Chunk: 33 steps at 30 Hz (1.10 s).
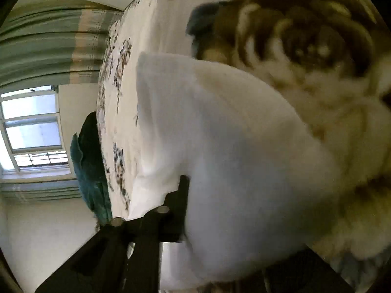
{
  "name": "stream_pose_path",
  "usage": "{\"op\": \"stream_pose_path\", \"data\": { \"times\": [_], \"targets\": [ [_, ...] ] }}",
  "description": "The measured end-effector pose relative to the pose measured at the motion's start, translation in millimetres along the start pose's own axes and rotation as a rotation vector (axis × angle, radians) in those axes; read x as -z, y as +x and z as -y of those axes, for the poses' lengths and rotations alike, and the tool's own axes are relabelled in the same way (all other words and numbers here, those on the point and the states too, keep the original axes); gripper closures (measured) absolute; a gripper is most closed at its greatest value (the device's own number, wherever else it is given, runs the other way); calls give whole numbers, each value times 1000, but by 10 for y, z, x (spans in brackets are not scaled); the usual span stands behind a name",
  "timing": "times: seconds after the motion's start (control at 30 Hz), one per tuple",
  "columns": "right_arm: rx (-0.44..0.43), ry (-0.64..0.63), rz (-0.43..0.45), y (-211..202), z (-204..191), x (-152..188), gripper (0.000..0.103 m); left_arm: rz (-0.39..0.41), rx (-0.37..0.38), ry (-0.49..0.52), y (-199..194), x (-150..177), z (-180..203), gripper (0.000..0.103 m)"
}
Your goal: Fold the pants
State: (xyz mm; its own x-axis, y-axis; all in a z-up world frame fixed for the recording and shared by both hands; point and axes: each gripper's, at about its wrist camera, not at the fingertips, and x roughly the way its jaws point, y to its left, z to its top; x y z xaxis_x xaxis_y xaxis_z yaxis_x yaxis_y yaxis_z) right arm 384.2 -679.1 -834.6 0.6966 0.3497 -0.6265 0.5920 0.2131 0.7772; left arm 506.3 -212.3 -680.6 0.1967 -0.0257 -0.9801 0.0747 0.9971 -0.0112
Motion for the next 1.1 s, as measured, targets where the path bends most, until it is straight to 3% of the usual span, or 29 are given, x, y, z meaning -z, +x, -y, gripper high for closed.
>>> {"op": "stream_pose_path", "data": {
  "times": [0.1,0.3,0.43,0.5,0.57,0.67,0.77,0.97,1.1],
  "targets": [
    [-3,54,60,-72,92,-107,95,-32,-18,-61,272,-306,-160,1],
    [-17,69,20,-39,169,-206,95,-50,-23,-79,443,-503,-194,0],
    [-33,76,-5,-27,153,-199,90,-35,-4,-94,296,-511,-208,0],
    [-50,56,-35,0,149,-190,78,8,13,-68,74,-442,-132,0],
    [-57,15,-77,150,35,-135,78,45,7,-40,-100,-340,-129,0],
    [-48,1,-46,185,-48,-108,94,59,-21,-7,-306,-150,-293,0],
    [-45,37,24,30,-160,-91,96,54,-59,-44,-405,26,-582,0],
    [-19,-62,130,-235,-798,127,96,32,-30,-172,-577,246,-1292,0],
    [28,-292,139,-308,-1707,567,96,49,-3,-235,-760,326,-1710,0]
  ]
}}
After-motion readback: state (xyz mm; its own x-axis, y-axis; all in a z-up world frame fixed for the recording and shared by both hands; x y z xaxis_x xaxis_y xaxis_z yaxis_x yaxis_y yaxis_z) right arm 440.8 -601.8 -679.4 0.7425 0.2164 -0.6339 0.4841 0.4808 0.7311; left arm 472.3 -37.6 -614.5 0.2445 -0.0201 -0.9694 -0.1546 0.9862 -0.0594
